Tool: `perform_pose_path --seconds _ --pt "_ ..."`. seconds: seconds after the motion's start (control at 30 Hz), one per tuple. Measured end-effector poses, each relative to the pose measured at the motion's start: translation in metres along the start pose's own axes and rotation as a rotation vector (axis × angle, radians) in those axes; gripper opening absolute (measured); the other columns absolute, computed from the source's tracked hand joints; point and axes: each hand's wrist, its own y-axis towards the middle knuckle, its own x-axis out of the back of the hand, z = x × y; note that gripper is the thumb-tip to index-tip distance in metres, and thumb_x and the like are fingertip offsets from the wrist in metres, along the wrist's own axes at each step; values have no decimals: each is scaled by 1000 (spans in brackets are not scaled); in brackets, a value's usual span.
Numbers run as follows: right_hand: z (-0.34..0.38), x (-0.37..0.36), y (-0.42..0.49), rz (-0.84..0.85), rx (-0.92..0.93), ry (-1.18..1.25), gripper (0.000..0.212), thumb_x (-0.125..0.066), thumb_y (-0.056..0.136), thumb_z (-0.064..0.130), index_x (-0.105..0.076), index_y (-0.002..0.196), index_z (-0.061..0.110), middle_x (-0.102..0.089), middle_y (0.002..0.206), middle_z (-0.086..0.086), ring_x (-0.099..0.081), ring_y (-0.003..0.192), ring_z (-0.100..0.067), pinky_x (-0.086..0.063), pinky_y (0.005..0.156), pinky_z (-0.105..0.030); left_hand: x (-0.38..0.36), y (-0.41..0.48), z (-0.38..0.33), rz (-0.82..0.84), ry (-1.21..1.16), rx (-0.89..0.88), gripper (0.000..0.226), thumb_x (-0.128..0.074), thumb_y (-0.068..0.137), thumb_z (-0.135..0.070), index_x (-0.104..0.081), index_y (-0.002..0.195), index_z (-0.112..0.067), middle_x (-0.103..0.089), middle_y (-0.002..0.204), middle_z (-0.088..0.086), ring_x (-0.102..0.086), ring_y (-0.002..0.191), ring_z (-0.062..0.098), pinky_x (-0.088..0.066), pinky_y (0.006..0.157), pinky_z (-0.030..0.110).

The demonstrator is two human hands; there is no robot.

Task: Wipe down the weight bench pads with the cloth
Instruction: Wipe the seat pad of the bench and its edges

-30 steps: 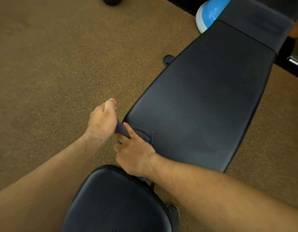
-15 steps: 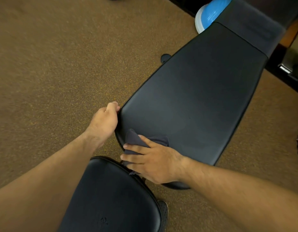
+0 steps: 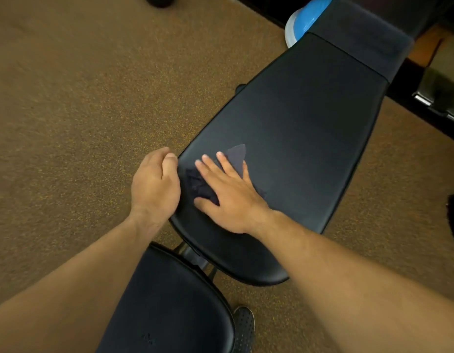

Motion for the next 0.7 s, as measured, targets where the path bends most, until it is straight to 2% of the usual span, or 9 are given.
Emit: perform_pose_path --seconds 0.1,0.17,0.23,0.33,0.4,0.47,0.57,0.63,0.7 --pt "-9 24 -17 -180 -28 281 64 -47 96 24 -22 154 23 -10 163 10 7 148 -6 9 120 -38 -17 -21 -9 67 122 -247 48 -36 100 -33 -45 142 -11 -42 149 4 -32 140 16 -20 116 29" --pt "-30 37 -37 -340 -97 217 51 -43 97 19 -39 148 20 -23 160 8 -3 148 -7 5 121 -38 -33 -32 -10 194 268 -380 60 -32 95 -44 -39 147 -14 -31 156 7 -21 146 22 -15 120 41" --pt "-59 41 -64 -459 -256 143 44 -43 100 24 -46 144 21 -31 157 7 -9 148 -9 -2 121 -43 -47 -38 -14 316 435 -418 68 -24 93 -56 -24 153 -24 -13 162 6 -3 149 25 -4 119 50" --pt "-101 38 -104 -630 -577 156 51 -45 100 37 -39 148 20 -28 158 1 -14 148 -16 -11 121 -44 -70 -42 -23 375 622 -396 73 -18 91 -66 -5 154 -32 5 163 3 12 148 28 6 115 59" --pt "-115 34 -117 -696 -783 317 63 -46 99 44 -27 153 19 -26 159 -4 -19 147 -20 -17 120 -42 -81 -43 -28 343 689 -386 73 -20 93 -67 -1 154 -33 7 163 2 13 148 32 6 112 63" --pt "-126 27 -118 -670 -924 596 69 -47 97 51 -21 155 23 -35 155 -2 -31 143 -21 -25 118 -40 -91 -44 -33 320 718 -369 71 -21 95 -66 -1 154 -32 8 163 2 13 148 33 4 112 65" --pt "-137 13 -113 -706 -868 1047 47 -53 97 45 -46 141 34 -61 129 14 -58 117 -9 -46 105 -38 -110 -45 -45 306 720 -382 71 -22 96 -63 -2 155 -28 6 163 3 10 148 33 1 112 65" --pt "-142 11 -111 -741 -817 1178 31 -56 97 38 -57 128 37 -67 119 16 -65 107 -6 -52 97 -40 -127 -49 -58 321 723 -437 72 -22 96 -63 -3 155 -26 6 163 5 9 148 34 2 112 64" --pt "-146 13 -113 -724 -776 1245 28 -58 97 36 -59 124 40 -69 116 15 -67 105 -9 -54 92 -44 -143 -57 -70 360 728 -522 71 -22 97 -61 -4 155 -24 5 163 5 8 148 33 1 113 63"
